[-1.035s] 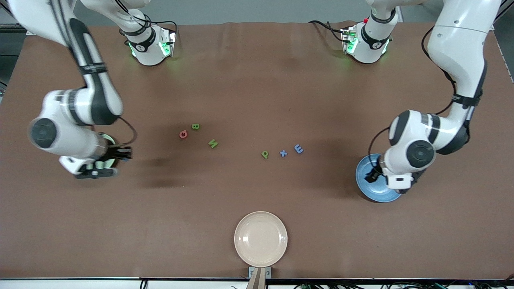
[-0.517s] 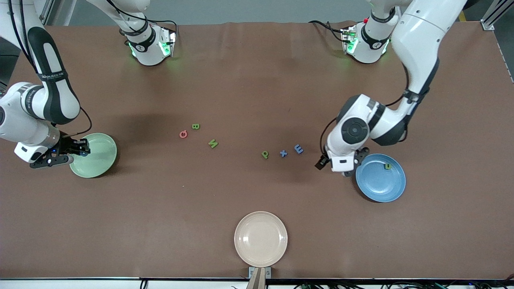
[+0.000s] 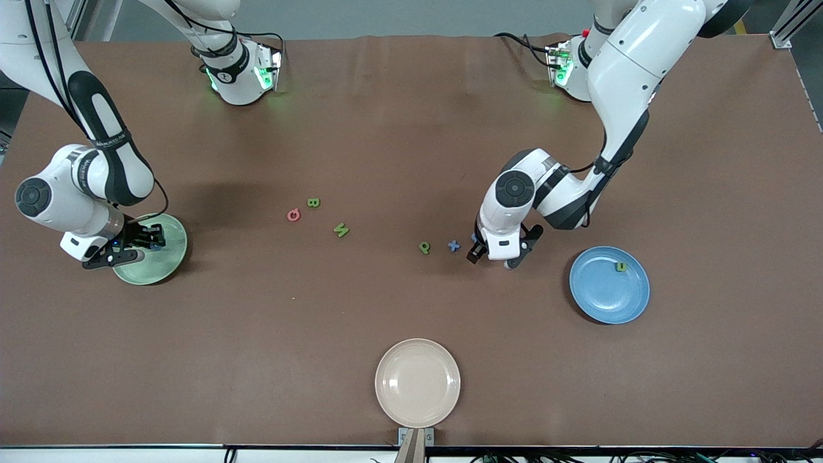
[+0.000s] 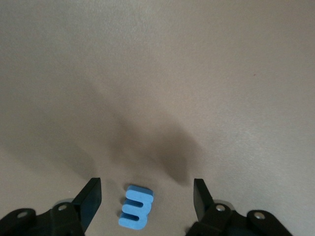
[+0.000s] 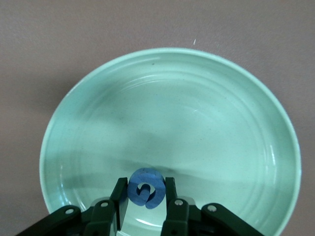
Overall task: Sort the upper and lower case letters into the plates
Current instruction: 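Release the G with the right gripper while the left gripper grasps the m, then reach the right gripper to the N while the left gripper drops the m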
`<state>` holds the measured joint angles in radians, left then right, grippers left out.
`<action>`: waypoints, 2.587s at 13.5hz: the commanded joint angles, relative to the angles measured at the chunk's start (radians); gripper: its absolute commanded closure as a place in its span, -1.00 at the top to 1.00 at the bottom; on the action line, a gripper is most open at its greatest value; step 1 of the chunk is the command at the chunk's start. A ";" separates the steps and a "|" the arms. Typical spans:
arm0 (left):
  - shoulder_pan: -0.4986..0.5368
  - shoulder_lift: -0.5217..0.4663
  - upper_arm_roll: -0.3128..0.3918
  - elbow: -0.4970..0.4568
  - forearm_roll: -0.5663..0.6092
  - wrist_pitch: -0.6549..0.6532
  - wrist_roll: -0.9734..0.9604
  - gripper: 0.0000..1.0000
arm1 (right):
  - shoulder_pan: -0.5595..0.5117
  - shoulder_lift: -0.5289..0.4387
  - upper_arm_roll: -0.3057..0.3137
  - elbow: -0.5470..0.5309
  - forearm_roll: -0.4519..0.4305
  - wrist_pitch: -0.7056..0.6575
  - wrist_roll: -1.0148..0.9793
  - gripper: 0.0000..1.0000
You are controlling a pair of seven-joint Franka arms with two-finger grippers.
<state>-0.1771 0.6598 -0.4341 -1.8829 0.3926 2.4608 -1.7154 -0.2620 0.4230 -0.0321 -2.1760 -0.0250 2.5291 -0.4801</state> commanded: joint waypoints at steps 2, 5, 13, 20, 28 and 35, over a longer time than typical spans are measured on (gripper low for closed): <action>-0.005 0.015 0.003 0.008 0.029 0.013 -0.029 0.35 | -0.020 -0.004 0.015 -0.013 -0.013 0.017 -0.003 -0.36; -0.022 0.023 0.003 0.010 0.028 0.018 -0.032 0.04 | -0.017 -0.012 0.015 -0.011 -0.013 0.004 0.003 0.96; 0.005 -0.020 0.021 0.039 0.031 0.007 -0.010 -1.00 | 0.197 -0.233 0.024 0.002 0.000 -0.326 0.433 0.99; 0.302 -0.095 0.021 0.050 0.031 -0.075 0.474 -0.99 | 0.582 -0.221 0.024 0.002 0.008 -0.301 1.252 0.99; 0.459 -0.045 0.028 0.007 0.069 -0.075 0.645 0.55 | 0.879 0.012 0.023 0.034 0.070 0.022 1.761 0.95; 0.433 -0.088 -0.136 0.068 0.055 -0.192 0.435 1.00 | 0.866 0.080 0.023 0.094 0.071 0.026 1.766 0.74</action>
<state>0.2722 0.5947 -0.5080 -1.8446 0.4435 2.3309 -1.1831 0.6095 0.4758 -0.0133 -2.1107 0.0324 2.5587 1.2750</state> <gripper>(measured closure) 0.000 0.097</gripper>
